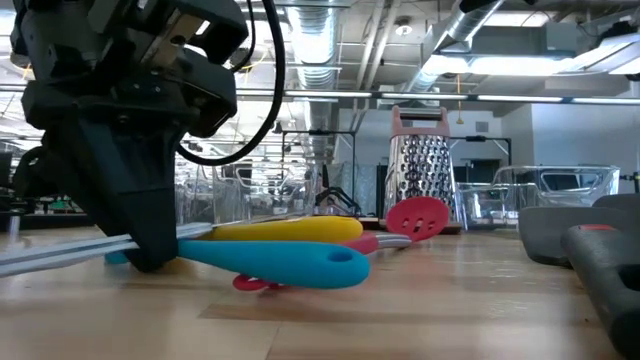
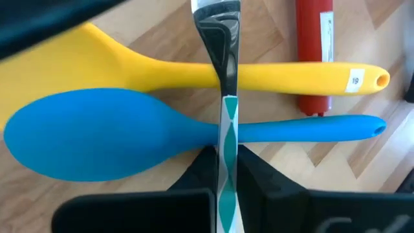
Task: Pick & Place Kitchen Items
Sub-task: Put the blue table knife into the right transparent bin
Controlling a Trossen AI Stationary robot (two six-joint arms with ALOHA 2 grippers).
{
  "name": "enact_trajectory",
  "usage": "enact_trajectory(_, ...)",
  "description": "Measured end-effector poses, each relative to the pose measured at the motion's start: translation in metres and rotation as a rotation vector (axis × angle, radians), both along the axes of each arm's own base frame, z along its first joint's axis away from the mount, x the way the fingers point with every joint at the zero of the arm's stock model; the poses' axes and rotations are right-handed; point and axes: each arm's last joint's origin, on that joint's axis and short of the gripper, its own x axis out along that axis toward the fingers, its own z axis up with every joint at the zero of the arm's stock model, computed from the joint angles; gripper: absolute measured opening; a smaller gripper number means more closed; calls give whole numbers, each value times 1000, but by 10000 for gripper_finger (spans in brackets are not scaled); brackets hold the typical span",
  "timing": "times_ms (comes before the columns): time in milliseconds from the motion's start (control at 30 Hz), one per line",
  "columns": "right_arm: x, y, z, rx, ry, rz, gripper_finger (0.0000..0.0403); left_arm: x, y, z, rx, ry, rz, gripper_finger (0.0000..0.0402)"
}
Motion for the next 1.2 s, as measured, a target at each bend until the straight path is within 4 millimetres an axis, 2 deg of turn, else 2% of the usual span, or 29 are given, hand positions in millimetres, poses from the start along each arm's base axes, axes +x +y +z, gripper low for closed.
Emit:
enact_trajectory(300, 0, 0, 0, 0, 1, 1, 1, -4, -6, 5, -7, -12, -20, 5)
enact_trajectory(500, 0, 0, 0, -4, 5, 6, 1, -7, -3, 22, 7, -60, -14, 5)
enact_trajectory(667, -2, 1, 0, 23, 16, 41, 1, -12, 3, 54, 21, -160, -26, 4)
enact_trajectory(867, -11, -2, 9, 77, -20, 111, 1, -24, 16, 102, 115, -355, 21, 4)
enact_trajectory(1033, -19, -4, 27, 156, -182, 140, 1, -35, 34, 135, 316, -505, 107, 3)
enact_trajectory(1200, -21, -5, 41, 162, -299, 180, 1, -35, 59, 154, 505, -563, 177, 3)
